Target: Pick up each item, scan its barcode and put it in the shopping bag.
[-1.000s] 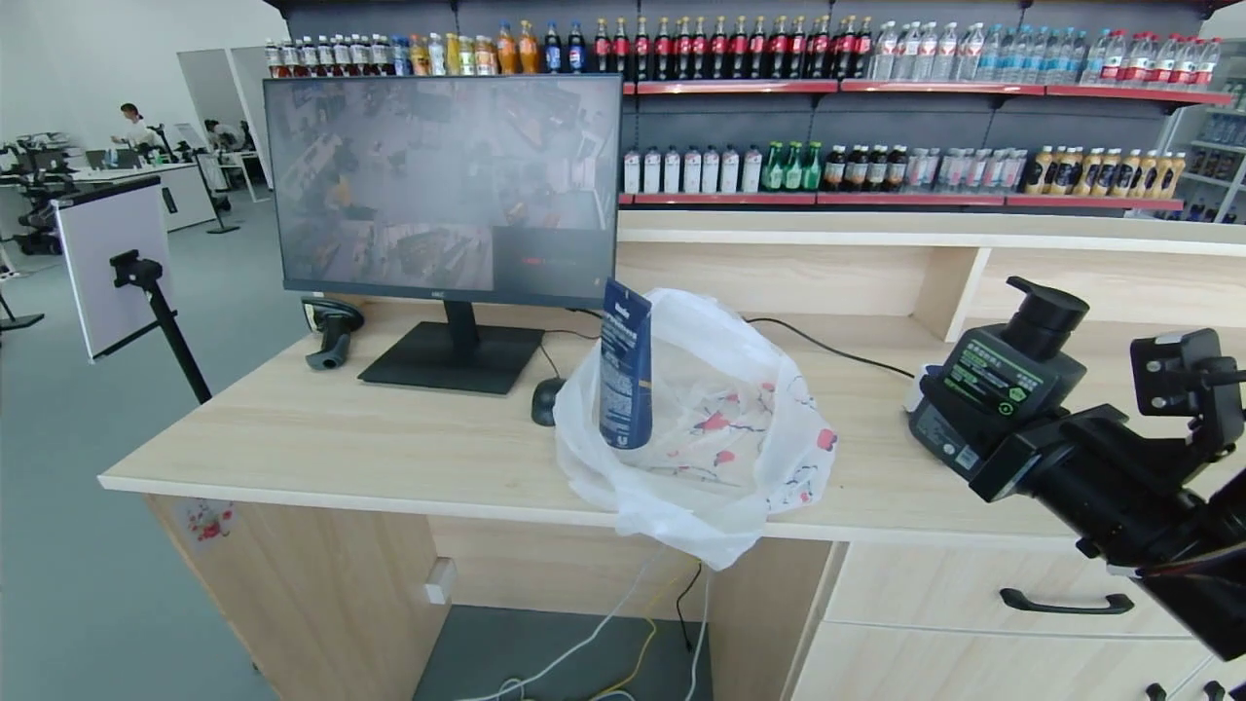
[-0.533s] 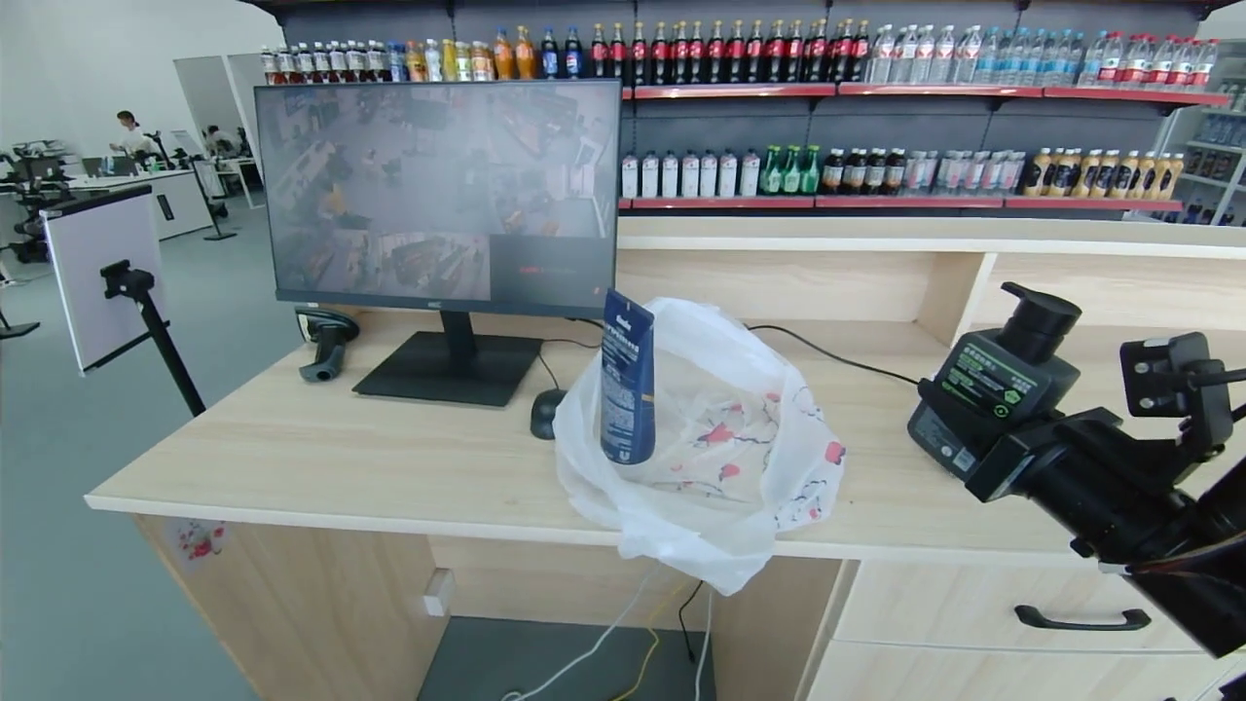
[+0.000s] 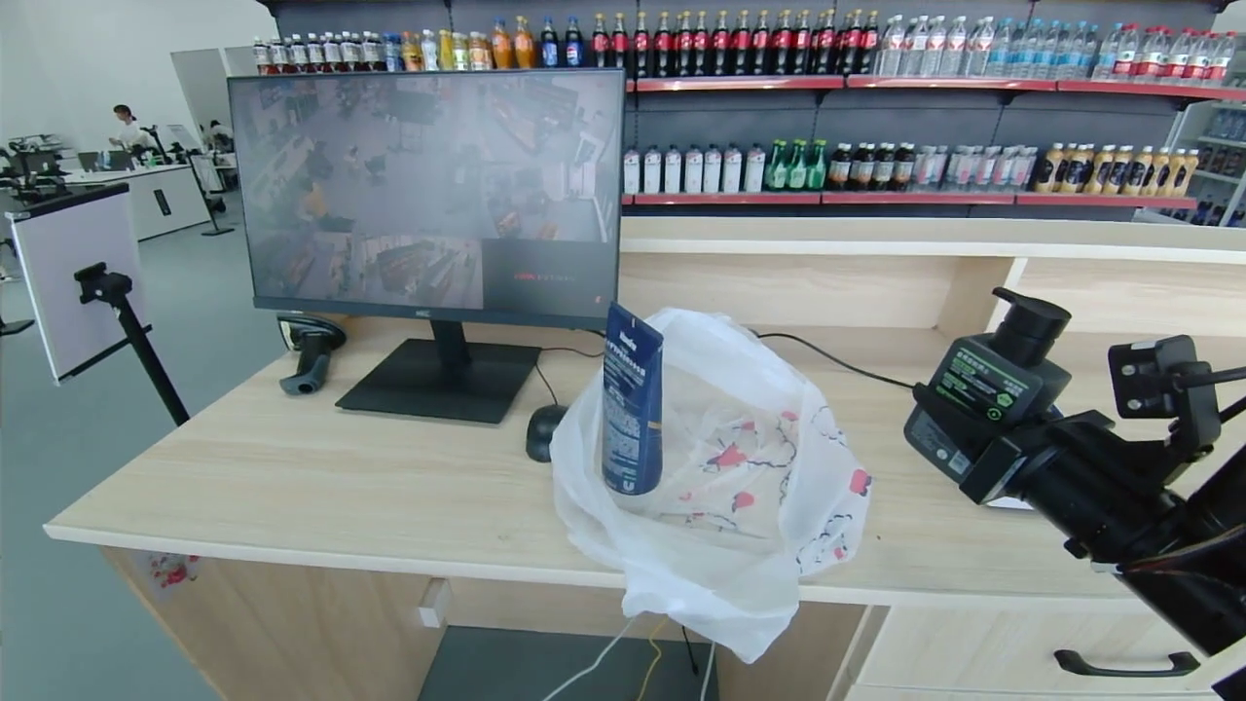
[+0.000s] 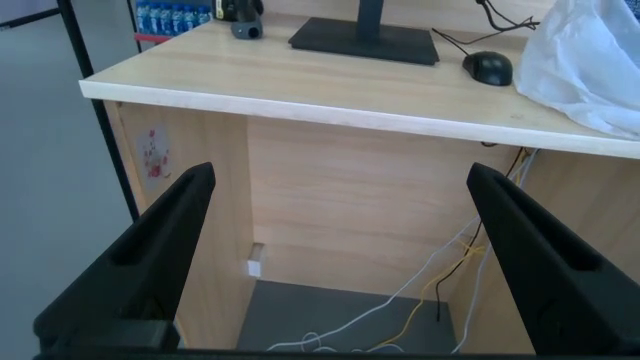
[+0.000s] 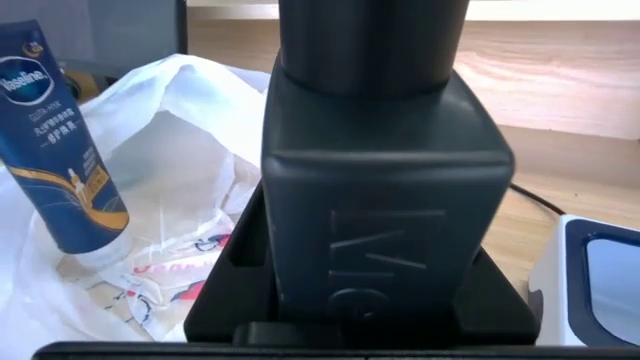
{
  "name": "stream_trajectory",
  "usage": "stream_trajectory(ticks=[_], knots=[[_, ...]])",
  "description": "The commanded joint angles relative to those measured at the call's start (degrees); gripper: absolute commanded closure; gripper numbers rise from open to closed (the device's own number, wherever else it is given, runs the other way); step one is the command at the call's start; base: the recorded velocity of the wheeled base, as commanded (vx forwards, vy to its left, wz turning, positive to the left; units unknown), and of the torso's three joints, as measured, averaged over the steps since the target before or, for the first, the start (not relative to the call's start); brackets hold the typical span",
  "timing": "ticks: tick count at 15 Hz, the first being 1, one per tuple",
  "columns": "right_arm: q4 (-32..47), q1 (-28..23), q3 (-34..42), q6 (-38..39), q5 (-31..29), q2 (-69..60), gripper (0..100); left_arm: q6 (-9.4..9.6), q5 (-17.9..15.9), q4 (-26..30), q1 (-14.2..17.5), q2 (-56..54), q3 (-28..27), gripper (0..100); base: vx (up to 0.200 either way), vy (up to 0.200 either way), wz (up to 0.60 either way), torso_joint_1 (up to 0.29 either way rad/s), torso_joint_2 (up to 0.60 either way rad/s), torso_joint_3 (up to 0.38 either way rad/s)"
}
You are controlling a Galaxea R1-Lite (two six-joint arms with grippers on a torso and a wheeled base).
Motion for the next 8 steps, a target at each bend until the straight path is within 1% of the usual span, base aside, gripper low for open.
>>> stream_trajectory(ticks=[1, 3, 8], knots=[[-0.1, 0.1, 0.0, 0.0, 0.1, 0.1, 100, -0.01, 0.0, 0.0, 0.0, 0.0, 0.0, 0, 0.000, 0.000, 0.00, 0.000, 0.00, 0.000], [-0.1, 0.1, 0.1, 0.0, 0.1, 0.1, 100, -0.01, 0.1, 0.0, 0.0, 0.0, 0.0, 0, 0.000, 0.000, 0.00, 0.000, 0.00, 0.000], [-0.1, 0.1, 0.5, -0.1, 0.1, -0.4, 100, -0.10, 0.0, 0.0, 0.0, 0.0, 0.0, 0, 0.000, 0.000, 0.60, 0.004, 0.00, 0.002]])
